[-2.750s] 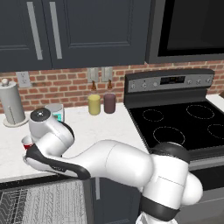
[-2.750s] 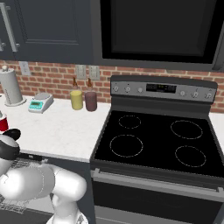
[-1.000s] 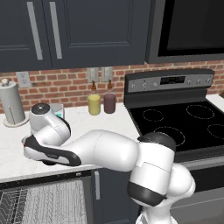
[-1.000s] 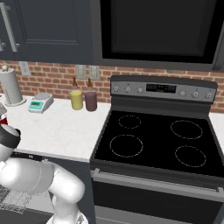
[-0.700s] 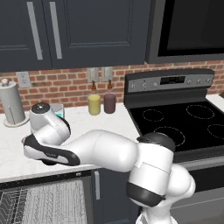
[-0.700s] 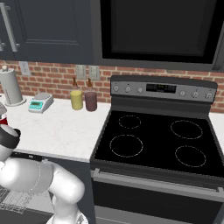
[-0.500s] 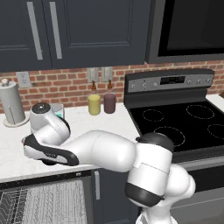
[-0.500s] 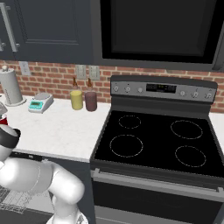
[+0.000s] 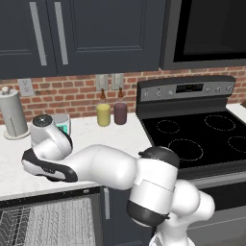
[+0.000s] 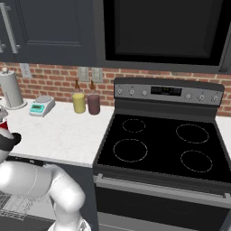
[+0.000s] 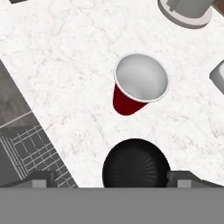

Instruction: Pick up the cup and bowl from the counter, place them in the dishwasher, and close the dishwasher door.

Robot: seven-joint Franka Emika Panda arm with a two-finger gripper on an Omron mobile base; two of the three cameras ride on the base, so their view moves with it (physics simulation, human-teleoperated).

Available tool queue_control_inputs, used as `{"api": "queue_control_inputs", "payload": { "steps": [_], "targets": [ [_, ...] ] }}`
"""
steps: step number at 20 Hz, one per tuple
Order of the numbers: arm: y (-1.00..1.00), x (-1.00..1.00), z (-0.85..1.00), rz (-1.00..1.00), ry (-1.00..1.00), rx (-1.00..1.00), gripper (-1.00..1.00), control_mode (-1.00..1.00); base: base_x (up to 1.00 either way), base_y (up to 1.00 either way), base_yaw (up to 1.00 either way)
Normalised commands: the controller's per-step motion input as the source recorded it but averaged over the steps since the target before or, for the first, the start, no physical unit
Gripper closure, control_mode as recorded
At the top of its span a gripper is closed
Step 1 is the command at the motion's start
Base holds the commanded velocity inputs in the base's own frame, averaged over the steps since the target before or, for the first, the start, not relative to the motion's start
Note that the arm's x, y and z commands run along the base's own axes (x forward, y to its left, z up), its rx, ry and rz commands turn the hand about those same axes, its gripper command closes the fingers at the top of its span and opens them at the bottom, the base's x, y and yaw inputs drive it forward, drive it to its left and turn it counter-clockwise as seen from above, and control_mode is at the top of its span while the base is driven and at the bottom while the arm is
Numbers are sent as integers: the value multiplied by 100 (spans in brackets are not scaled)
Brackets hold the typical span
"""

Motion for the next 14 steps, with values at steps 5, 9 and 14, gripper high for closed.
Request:
{"api": "queue_control_inputs", "payload": {
  "steps": [5, 9, 14],
  "targets": [
    [11, 8, -1, 0, 0, 0, -100, -100, 0, 0, 0],
    [26, 9, 0, 0, 0, -2, -100, -100, 0, 0, 0],
    [10, 14, -2, 0, 0, 0, -100, -100, 0, 0, 0]
  ]
}}
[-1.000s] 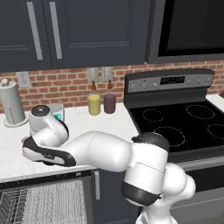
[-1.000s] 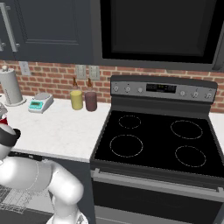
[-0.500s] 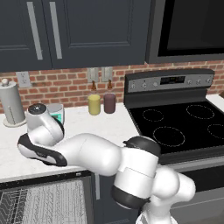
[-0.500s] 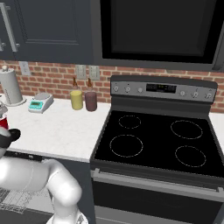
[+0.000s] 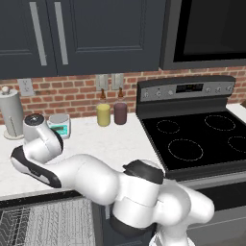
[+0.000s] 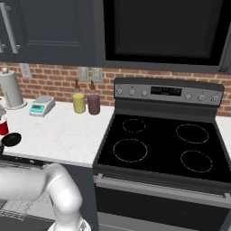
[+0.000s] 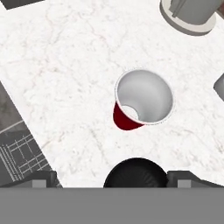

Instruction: Pick up the cup and bowl from the counter, place them in the dishwasher, and close the dishwasher door.

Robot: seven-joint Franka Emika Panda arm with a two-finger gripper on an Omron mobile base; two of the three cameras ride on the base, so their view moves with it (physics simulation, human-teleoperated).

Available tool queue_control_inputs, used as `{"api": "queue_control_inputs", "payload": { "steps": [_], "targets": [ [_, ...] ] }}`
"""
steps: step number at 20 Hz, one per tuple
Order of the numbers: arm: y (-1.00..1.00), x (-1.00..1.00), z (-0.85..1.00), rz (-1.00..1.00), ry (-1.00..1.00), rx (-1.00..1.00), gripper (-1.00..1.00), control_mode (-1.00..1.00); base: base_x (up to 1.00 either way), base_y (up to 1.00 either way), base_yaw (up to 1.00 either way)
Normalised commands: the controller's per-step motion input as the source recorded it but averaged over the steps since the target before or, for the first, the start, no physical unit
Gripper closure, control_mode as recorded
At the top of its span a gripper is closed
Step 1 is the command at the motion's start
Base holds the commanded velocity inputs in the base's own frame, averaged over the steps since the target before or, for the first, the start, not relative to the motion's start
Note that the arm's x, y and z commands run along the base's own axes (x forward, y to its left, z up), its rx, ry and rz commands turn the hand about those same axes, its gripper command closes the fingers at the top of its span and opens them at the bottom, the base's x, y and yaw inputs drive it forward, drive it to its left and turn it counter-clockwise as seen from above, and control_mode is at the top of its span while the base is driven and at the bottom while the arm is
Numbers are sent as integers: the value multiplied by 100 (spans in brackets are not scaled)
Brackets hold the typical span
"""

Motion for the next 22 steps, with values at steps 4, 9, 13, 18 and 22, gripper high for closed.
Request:
{"api": "queue_control_inputs", "payload": {
  "steps": [4, 9, 13, 18, 22],
  "targets": [
    [0, 29, -15, 2, 0, 0, -100, -100, 0, 0, 0],
    [9, 20, -12, 1, 0, 0, -100, -100, 0, 0, 0],
    [23, 12, -4, 0, 0, 0, -100, -100, 0, 0, 0],
    [23, 10, -1, 0, 0, 0, -100, -100, 0, 0, 0],
    [17, 9, 0, 0, 0, 0, -100, -100, 0, 0, 0]
  ]
}}
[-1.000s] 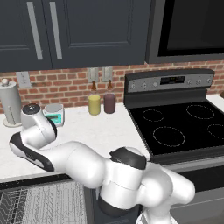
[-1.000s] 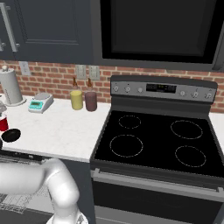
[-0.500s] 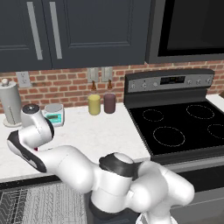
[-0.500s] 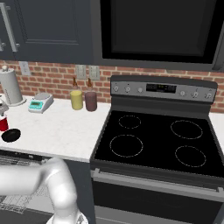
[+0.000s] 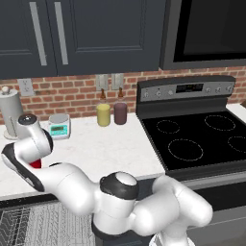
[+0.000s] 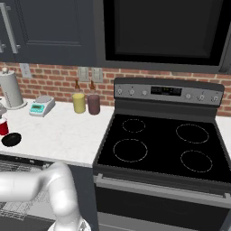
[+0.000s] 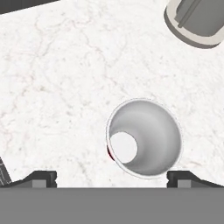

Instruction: Pick up the cup and bowl from the counter, place them in the dishwasher, and close the dishwasher door.

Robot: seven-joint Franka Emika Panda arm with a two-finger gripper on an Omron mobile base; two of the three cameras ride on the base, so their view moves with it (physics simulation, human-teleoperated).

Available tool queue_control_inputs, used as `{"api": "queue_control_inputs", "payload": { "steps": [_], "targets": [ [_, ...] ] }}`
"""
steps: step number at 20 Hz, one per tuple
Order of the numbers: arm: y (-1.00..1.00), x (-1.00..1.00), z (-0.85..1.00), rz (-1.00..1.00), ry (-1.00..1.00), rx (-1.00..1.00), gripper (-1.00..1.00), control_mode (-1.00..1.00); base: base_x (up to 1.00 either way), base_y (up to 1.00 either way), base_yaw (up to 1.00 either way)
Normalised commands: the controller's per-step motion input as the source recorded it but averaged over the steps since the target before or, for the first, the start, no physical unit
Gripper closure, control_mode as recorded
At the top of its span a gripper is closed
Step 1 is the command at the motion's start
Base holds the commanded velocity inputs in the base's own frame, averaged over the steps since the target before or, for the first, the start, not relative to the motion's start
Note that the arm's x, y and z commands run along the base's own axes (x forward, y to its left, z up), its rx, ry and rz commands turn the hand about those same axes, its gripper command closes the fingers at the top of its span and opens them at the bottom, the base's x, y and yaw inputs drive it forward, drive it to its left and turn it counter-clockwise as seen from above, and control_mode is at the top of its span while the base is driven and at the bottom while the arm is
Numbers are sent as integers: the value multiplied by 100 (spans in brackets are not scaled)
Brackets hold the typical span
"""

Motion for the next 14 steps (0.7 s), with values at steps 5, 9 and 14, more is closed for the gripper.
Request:
{"api": "queue_control_inputs", "payload": {
  "steps": [5, 9, 14],
  "targets": [
    [15, 5, -7, 0, 0, 0, -100, -100, 0, 0, 0],
    [8, 6, -16, 1, 0, 0, -100, -100, 0, 0, 0],
    [3, 5, -14, 2, 0, 0, -100, -100, 0, 0, 0]
  ]
}}
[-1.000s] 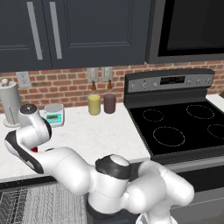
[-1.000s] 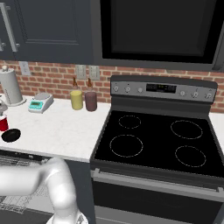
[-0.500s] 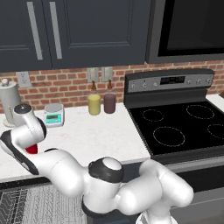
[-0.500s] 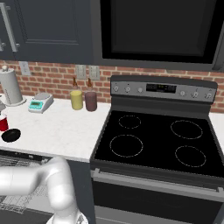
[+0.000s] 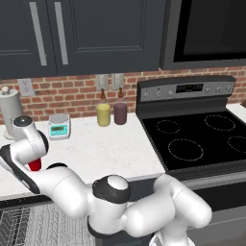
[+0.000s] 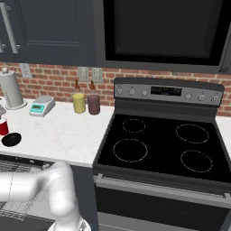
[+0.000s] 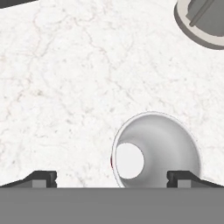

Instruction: Pick up the cup and bowl from the counter, place them in the dishwasher, and close the dishwasher door.

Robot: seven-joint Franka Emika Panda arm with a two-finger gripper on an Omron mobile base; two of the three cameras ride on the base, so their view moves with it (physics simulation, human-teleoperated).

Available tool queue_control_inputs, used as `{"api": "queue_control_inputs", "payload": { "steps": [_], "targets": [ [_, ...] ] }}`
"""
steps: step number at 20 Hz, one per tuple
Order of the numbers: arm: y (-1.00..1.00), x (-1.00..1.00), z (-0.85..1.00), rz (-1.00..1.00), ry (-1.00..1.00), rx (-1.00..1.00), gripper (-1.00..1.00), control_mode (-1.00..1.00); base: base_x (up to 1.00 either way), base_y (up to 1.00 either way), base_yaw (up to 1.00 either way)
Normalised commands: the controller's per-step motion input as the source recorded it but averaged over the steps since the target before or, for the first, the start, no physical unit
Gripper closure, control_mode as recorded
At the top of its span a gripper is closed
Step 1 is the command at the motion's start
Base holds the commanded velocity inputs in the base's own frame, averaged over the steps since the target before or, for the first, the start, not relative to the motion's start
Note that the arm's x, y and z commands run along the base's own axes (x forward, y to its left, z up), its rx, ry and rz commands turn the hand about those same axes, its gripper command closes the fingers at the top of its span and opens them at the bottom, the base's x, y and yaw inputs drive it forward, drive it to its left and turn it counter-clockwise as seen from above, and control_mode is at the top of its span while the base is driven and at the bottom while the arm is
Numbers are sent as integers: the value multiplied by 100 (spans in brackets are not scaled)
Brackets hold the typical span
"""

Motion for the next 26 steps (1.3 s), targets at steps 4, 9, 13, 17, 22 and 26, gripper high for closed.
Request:
{"api": "queue_control_inputs", "payload": {
  "steps": [4, 9, 13, 17, 22, 26],
  "targets": [
    [0, 5, -5, 3, 0, 0, -100, -100, 0, 0, 0],
    [0, 4, -1, 3, 0, 0, -100, -100, 0, 0, 0],
    [0, 4, -4, 4, 0, 0, -100, -100, 0, 0, 0],
    [0, 1, -4, 3, 0, 0, -100, -100, 0, 0, 0],
    [0, 0, -14, 4, 1, 0, -100, -100, 0, 0, 0],
    [0, 0, -20, 4, 3, 0, -100, -100, 0, 0, 0]
  ]
}}
